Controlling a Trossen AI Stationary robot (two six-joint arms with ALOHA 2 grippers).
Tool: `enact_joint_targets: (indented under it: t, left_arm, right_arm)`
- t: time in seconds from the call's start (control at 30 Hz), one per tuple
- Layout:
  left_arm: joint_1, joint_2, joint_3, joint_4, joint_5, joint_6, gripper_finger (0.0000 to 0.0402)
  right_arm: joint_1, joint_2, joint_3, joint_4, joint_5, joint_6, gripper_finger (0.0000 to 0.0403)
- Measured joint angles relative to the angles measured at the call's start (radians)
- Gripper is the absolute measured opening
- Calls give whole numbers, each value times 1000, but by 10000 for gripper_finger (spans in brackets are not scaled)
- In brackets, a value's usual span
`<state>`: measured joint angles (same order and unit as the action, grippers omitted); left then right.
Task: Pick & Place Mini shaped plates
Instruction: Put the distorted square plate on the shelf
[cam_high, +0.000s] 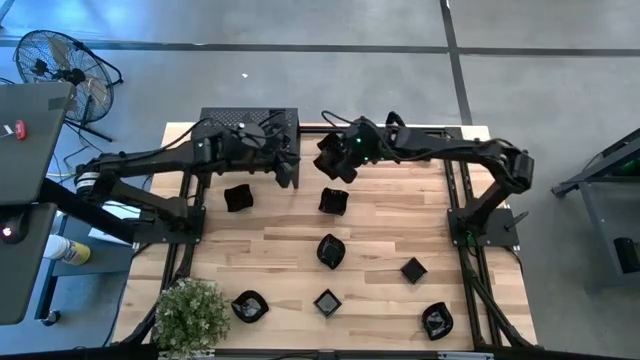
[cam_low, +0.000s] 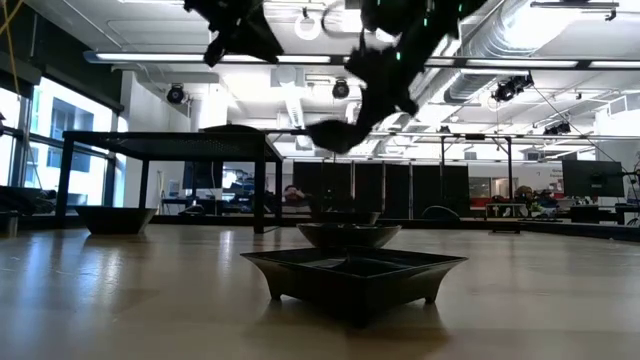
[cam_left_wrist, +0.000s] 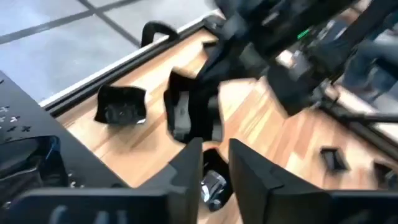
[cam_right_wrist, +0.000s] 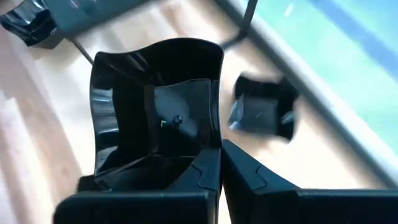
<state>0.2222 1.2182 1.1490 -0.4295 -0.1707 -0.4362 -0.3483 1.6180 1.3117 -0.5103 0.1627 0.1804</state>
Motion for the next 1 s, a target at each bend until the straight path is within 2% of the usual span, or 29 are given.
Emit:
enact_joint_targets:
  t: [0.17,0.3,0.4,0.67,0.77,0.93,1.0]
  left_arm:
    - [0,80,81,4,-41,80,124]
    - [-1,122,131,-19,-99,112,128]
    - [-1,134,143,-18,-102,132,129]
    - [-1,136,149,-15,-127,144,119]
    - [-1,136,149,-15,-147,140,91]
    - [0,136,147,-20,-138,136,13]
    - [2,131,147,-24,-141,112,9]
  right_arm:
    - [102,-13,114,-52,216,-145,2]
    - [156,-13,175,-46,325,-211,3]
    - [179,-13,207,-44,385,-267,2]
    - [194,-12,221,13,378,-322,2]
    - [194,-12,221,15,366,-320,2]
    - [194,-12,221,21,355,-315,4]
    - [195,-12,221,25,356,-308,6]
